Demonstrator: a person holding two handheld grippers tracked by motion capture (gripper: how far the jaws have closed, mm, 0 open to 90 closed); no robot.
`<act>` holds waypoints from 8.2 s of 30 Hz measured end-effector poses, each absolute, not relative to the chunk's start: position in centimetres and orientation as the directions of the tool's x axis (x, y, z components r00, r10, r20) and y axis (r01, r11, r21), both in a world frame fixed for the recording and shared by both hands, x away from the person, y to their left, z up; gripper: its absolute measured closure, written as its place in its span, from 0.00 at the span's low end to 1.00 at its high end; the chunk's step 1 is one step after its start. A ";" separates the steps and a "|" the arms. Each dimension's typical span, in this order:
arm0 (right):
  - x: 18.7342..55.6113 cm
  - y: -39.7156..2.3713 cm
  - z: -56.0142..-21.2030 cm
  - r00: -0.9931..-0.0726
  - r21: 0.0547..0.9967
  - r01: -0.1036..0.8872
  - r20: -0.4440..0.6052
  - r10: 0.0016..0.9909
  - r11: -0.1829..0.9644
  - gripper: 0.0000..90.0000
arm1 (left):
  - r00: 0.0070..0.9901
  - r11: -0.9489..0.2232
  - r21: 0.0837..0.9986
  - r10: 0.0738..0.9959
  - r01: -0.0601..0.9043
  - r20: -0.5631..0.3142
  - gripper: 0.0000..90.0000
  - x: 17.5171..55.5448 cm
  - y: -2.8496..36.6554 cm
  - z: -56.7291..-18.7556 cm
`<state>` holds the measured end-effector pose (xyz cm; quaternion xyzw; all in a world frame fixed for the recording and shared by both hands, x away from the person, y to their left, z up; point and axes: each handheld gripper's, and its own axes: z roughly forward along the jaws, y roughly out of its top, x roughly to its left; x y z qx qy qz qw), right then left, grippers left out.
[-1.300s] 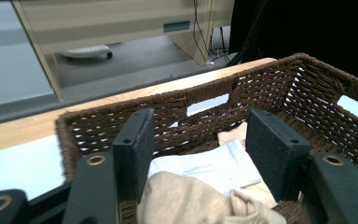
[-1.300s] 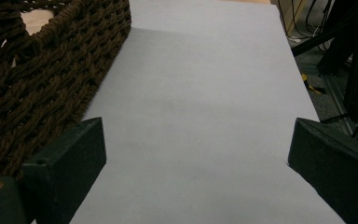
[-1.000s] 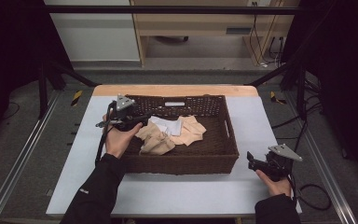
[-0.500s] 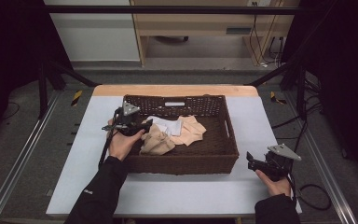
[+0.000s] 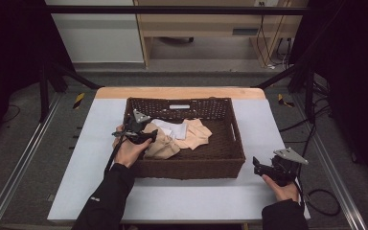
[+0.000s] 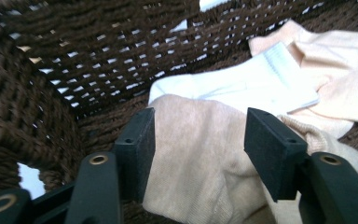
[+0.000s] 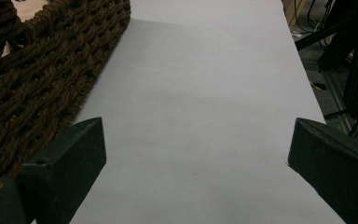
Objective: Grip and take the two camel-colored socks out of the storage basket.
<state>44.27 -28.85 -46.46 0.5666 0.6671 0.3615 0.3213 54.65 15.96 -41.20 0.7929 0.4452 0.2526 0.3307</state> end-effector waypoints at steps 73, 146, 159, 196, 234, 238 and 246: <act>44.4 -29.0 -46.4 -0.151 0.838 0.538 -0.012 0.988 0.093 0.05 | 0.563 -0.046 0.965 0.819 0.258 -0.111 0.95 50.5 17.9 -33.0; 44.1 -28.4 -46.3 -0.175 0.830 0.546 -0.020 0.984 0.114 0.05 | 0.275 -0.128 0.801 0.960 0.585 -0.048 0.75 44.7 33.4 -45.2; 44.1 -28.5 -46.3 -0.175 0.831 0.545 -0.018 0.984 0.112 0.05 | 0.251 -0.093 0.842 0.967 0.532 -0.052 0.44 44.8 33.6 -44.1; 44.2 -28.6 -46.3 -0.168 0.828 0.552 -0.009 0.986 0.102 0.05 | 0.508 -0.180 0.944 0.861 0.275 0.016 0.46 45.7 22.4 -34.5; 44.4 -28.7 -46.3 -0.162 0.831 0.548 -0.009 0.987 0.098 0.05 | 0.581 -0.335 0.853 0.813 0.400 0.047 0.48 53.9 12.4 -38.9; 44.4 -28.7 -46.3 -0.162 0.830 0.550 -0.008 0.987 0.097 0.05 | 0.570 -0.343 0.832 0.821 0.436 0.039 0.46 54.2 12.4 -40.0; 44.4 -28.7 -46.4 -0.162 0.828 0.552 -0.011 0.987 0.100 0.05 | 0.564 -0.364 0.801 0.825 0.475 0.040 0.43 54.4 12.7 -41.6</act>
